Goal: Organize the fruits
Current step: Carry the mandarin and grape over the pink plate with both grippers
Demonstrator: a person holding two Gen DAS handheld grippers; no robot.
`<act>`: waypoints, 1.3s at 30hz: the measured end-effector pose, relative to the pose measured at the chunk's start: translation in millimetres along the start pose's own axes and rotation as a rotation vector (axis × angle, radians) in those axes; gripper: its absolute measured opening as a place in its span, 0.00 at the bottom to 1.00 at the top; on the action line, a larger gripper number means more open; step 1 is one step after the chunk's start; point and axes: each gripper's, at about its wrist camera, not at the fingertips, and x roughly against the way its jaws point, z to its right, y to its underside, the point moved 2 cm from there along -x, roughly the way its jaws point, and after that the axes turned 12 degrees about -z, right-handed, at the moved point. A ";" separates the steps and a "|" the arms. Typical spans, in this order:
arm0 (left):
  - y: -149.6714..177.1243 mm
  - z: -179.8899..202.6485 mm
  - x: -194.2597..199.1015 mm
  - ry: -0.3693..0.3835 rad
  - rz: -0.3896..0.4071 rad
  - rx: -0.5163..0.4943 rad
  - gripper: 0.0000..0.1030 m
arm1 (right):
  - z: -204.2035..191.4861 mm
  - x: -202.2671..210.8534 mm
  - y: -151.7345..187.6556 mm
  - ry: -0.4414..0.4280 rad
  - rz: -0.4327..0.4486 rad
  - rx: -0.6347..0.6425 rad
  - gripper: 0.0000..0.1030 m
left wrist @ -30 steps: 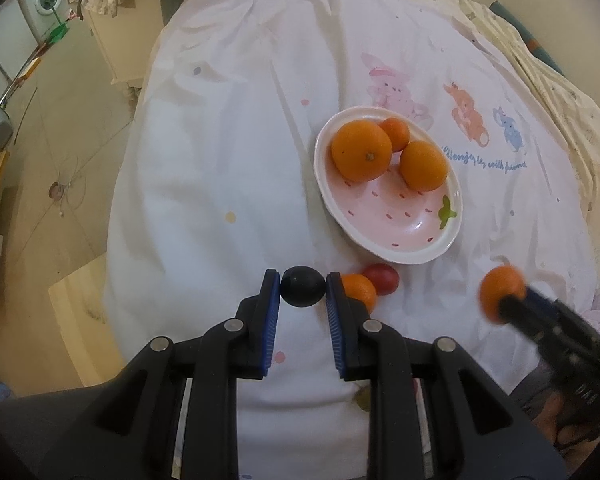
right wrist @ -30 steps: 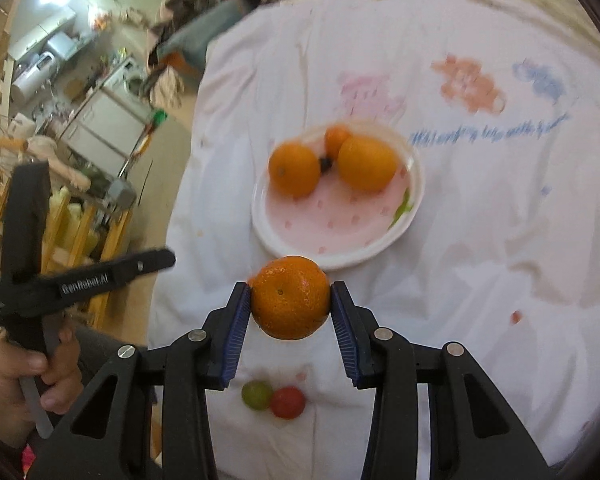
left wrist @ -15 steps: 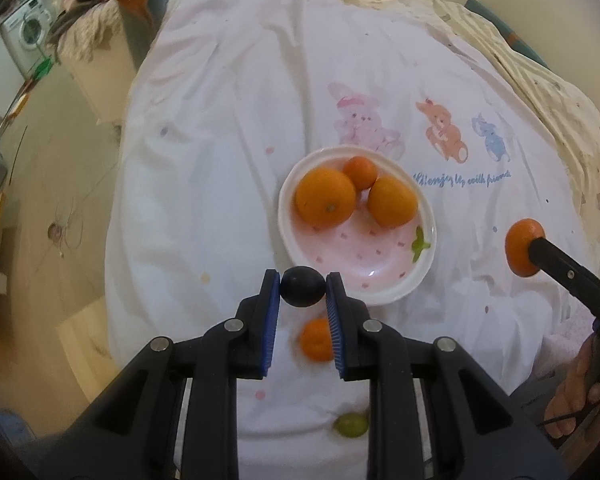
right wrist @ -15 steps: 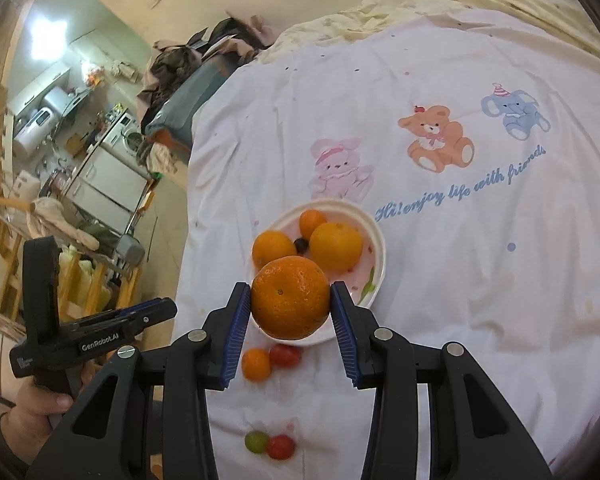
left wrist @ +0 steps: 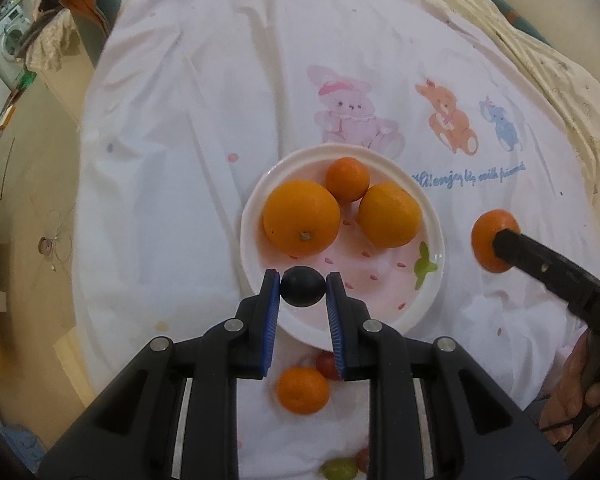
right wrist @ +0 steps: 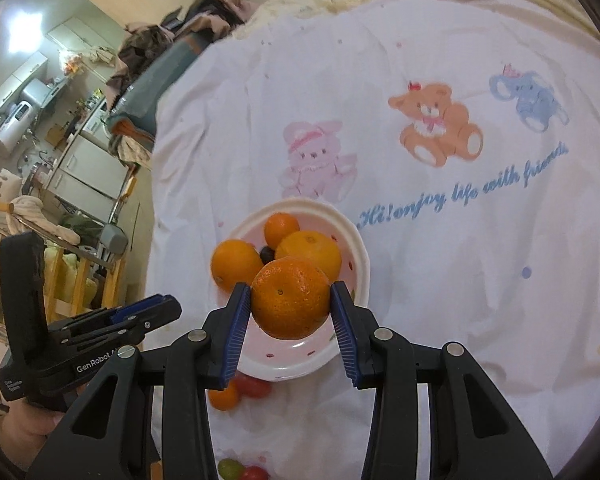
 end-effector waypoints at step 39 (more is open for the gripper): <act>-2.6 -5.8 -43.6 0.048 -0.040 0.040 0.20 | 20.1 -61.5 9.2 0.067 -0.170 -0.048 0.44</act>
